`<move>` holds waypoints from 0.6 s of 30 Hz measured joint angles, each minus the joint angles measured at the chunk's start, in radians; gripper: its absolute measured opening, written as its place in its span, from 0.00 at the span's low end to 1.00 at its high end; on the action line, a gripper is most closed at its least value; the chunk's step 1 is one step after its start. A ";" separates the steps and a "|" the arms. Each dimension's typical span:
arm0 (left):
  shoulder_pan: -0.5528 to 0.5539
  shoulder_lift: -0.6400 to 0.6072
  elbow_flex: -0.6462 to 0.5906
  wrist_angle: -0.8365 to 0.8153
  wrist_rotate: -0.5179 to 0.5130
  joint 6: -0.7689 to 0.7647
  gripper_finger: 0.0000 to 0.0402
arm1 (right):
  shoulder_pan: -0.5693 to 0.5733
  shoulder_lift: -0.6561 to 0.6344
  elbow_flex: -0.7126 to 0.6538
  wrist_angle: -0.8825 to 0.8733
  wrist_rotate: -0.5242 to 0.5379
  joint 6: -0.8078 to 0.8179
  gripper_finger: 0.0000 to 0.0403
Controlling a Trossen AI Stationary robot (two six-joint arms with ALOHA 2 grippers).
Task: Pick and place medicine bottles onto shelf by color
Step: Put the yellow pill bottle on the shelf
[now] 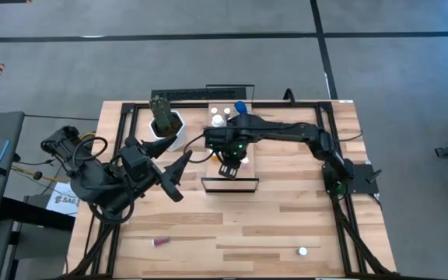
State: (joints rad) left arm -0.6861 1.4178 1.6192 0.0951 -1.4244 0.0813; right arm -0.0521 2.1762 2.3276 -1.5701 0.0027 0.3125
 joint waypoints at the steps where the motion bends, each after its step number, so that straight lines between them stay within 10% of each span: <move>1: 0.000 0.000 0.000 0.000 -0.002 0.000 0.66 | 0.000 0.012 0.003 0.009 0.000 0.000 0.35; 18: 0.000 0.000 0.000 0.001 -0.005 0.000 0.66 | -0.007 0.088 0.003 0.006 0.054 -0.006 0.34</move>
State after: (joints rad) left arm -0.6861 1.4181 1.6192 0.0956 -1.4296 0.0814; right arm -0.0593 2.2640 2.3306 -1.5637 0.0572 0.3063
